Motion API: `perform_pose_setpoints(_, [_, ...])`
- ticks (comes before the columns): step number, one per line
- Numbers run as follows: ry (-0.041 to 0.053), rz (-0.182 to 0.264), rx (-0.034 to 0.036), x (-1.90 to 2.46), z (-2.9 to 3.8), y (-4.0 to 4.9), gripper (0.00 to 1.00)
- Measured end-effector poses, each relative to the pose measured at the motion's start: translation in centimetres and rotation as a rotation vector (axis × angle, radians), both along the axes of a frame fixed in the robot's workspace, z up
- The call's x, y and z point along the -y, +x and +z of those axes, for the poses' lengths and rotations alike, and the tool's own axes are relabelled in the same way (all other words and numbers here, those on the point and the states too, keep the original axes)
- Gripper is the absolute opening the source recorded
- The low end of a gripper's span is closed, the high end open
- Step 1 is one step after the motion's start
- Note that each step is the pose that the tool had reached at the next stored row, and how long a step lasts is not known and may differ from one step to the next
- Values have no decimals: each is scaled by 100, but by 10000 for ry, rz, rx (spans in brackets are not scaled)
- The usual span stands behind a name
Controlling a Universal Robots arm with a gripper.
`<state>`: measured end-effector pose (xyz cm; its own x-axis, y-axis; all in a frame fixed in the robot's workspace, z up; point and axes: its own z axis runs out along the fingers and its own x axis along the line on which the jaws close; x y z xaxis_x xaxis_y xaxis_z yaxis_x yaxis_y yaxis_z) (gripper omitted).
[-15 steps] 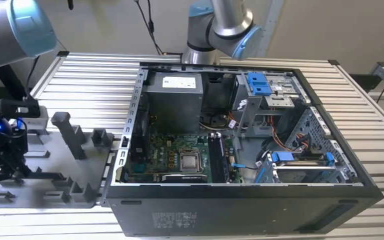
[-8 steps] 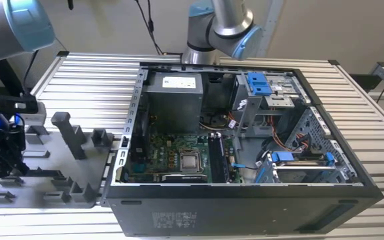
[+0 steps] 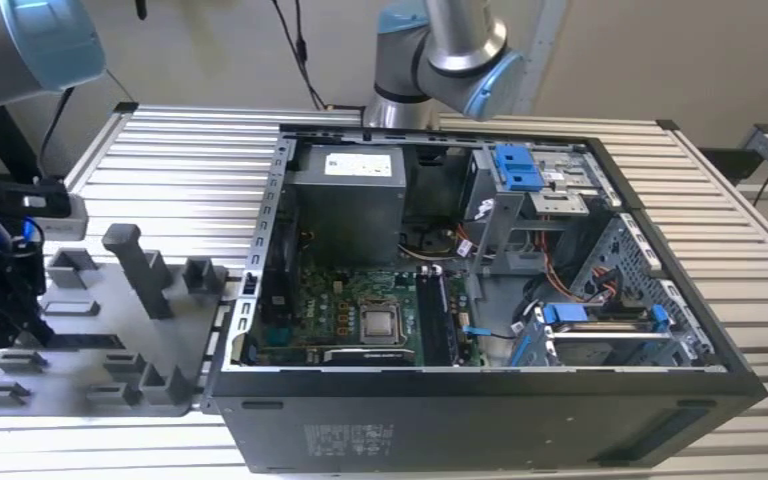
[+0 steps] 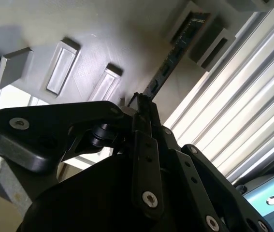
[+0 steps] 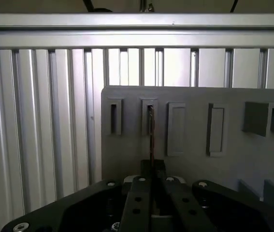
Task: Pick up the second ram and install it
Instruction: 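Pick up the second ram and move it above second insertion slot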
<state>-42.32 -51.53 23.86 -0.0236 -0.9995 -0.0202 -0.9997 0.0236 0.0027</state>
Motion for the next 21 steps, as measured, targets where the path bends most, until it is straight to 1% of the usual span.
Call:
perform_pose_setpoints(4, [0, 1, -1, 0, 56, 0, 14])
perform_pose_setpoints(7, [-1, 1, -1, 0, 110, 0, 14])
perform_pose_setpoints(13, [0, 0, 0, 0, 242, 0, 14])
perform_pose_setpoints(18, [0, 3, -1, 1, 337, 1, 14])
perform_pose_setpoints(19, [0, 2, -1, 1, 390, 0, 14])
perform_pose_setpoints(20, [0, 1, 0, 0, 420, 0, 14])
perform_pose_setpoints(21, [0, 1, 0, 0, 432, 0, 14])
